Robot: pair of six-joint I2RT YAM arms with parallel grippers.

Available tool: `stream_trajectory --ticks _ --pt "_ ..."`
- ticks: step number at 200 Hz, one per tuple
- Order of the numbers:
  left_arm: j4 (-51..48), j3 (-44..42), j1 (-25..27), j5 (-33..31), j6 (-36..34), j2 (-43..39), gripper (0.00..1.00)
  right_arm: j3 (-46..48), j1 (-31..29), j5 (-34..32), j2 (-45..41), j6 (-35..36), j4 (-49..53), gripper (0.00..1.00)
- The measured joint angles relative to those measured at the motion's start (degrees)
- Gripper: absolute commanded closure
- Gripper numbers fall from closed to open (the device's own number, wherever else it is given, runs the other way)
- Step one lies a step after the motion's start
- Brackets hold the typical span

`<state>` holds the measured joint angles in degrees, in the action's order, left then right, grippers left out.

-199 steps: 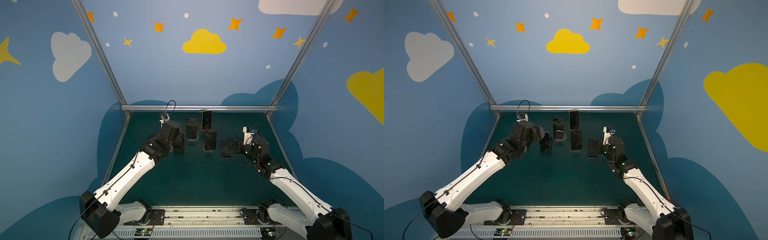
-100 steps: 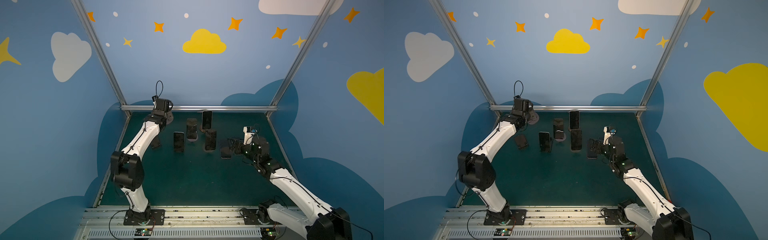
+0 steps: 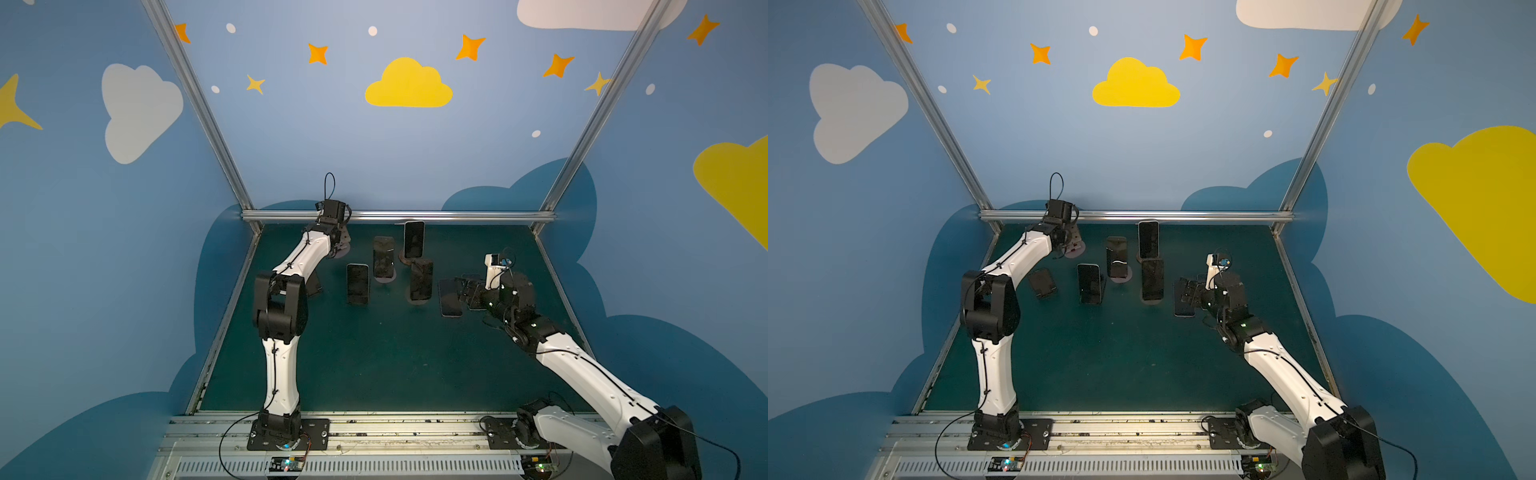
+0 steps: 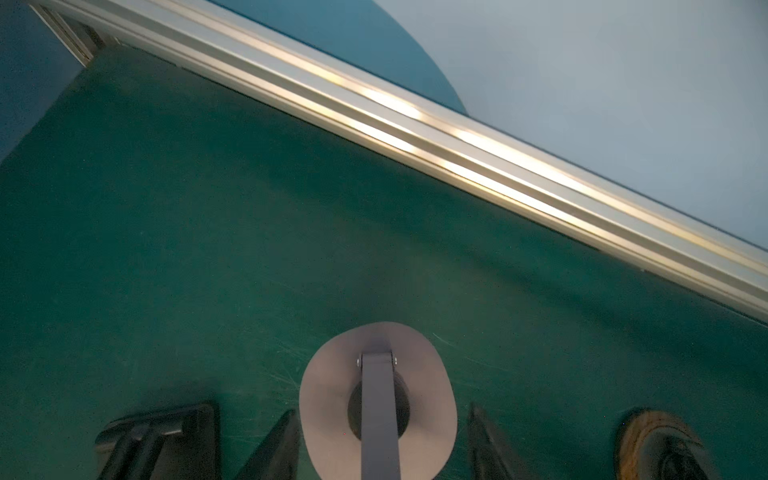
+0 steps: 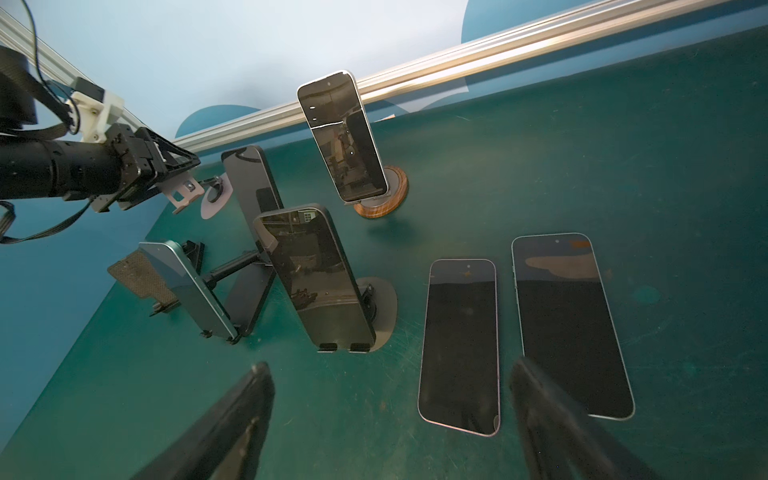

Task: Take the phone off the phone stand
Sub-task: 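Carry the grey stand with the left gripper toward the far side wall, then lower the grey stand onto the table and open the left gripper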

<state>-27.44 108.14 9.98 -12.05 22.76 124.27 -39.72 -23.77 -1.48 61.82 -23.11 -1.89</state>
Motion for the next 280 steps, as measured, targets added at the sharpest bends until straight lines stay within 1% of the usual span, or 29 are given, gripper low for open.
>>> stream_trajectory --ticks 45,102,118,152,176,208,227,248,266,280 --pt "-1.99 1.14 -0.85 0.39 0.0 4.15 0.51 0.0 0.0 0.02 2.16 0.0 0.0 0.11" --pt "-3.98 1.25 -1.75 -0.59 -0.24 5.07 0.5 0.0 0.0 0.07 3.67 0.02 -0.02 0.11" --pt "-4.04 1.09 -1.88 -0.83 -0.26 5.07 0.44 0.0 0.0 0.11 3.89 0.02 0.0 0.11" --pt "-4.59 0.37 -1.99 -0.87 -0.37 5.07 0.36 -0.02 0.0 0.31 3.87 0.04 0.0 0.11" --pt "-4.94 0.37 -1.97 -0.85 -0.96 5.07 0.28 0.0 0.0 0.46 3.8 0.07 0.0 0.11" --pt "-6.45 0.39 -1.97 -0.9 -1.95 4.96 0.22 -0.02 0.0 0.57 3.37 0.07 0.09 0.11" --pt "-7.67 0.39 -1.97 -0.87 -2.6 4.13 0.17 -0.02 0.0 0.68 2.43 0.07 0.26 0.11" --pt "-9.25 0.52 -1.99 -0.68 -3.02 1.2 0.08 -0.02 0.0 0.83 1.2 0.13 0.59 0.11" --pt "-9.79 0.94 -1.99 -0.39 -3.34 -3.63 0.01 -0.02 0.0 1.88 0.68 0.44 0.59 0.11" --pt "-9.81 1.6 -1.99 -0.37 -3.45 -7.96 0.0 -0.02 0.0 3.21 0.66 0.92 0.59 0.11"
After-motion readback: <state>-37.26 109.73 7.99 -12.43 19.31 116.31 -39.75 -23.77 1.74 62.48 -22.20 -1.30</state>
